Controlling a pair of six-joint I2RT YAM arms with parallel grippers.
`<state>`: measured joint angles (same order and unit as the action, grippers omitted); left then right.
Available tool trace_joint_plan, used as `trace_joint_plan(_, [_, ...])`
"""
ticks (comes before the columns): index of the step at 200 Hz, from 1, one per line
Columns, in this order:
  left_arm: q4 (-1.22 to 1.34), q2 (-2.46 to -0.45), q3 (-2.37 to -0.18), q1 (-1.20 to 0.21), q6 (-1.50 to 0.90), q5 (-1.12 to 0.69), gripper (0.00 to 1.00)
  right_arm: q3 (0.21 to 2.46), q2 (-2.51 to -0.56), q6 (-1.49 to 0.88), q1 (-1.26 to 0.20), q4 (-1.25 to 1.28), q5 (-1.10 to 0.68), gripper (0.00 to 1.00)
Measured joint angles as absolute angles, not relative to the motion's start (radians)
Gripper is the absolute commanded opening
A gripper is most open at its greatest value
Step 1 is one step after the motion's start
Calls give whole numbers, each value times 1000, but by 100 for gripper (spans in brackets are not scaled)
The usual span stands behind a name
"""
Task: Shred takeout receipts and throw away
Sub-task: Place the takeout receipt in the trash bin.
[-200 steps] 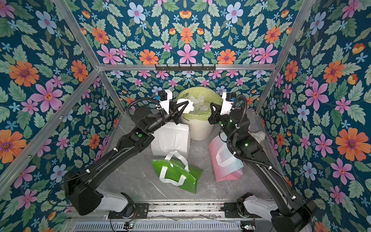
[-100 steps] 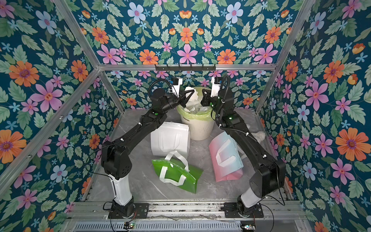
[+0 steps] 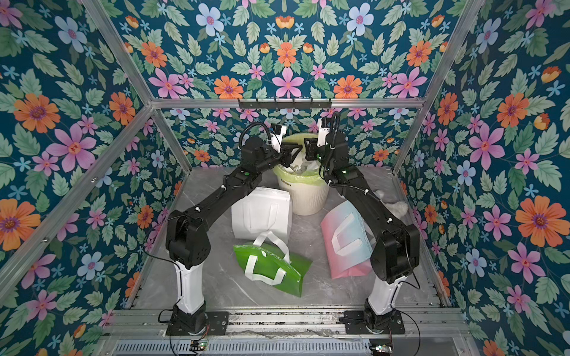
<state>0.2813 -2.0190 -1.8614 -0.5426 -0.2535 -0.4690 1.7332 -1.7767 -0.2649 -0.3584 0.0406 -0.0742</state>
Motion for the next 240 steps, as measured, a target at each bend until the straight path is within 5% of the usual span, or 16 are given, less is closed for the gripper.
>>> trace_joint_plan(51, [278, -2014, -1868, -542, -257, -436, 46, 1759, -1791, -286, -356, 19, -71, 55])
trace_joint_plan(88, [284, -2041, -1913, -540, -282, -421, 30, 1772, -1806, -312, -349, 18, -75, 54])
trace_joint_plan(133, [277, -2084, -1951, -539, -311, -420, 5, 1771, -1828, -375, -340, 4, -106, 18])
trace_joint_plan(148, [277, -2089, -1965, -538, -312, -410, 13, 1771, -1834, -415, -332, 4, -143, 20])
trace_joint_plan(164, [274, -2098, -1991, -535, -312, -390, 29, 1771, -1841, -455, -324, 4, -167, 34])
trace_joint_plan(240, [223, -2046, -1997, -531, -300, -332, 36, 1772, -1834, -505, -323, -3, -251, 40])
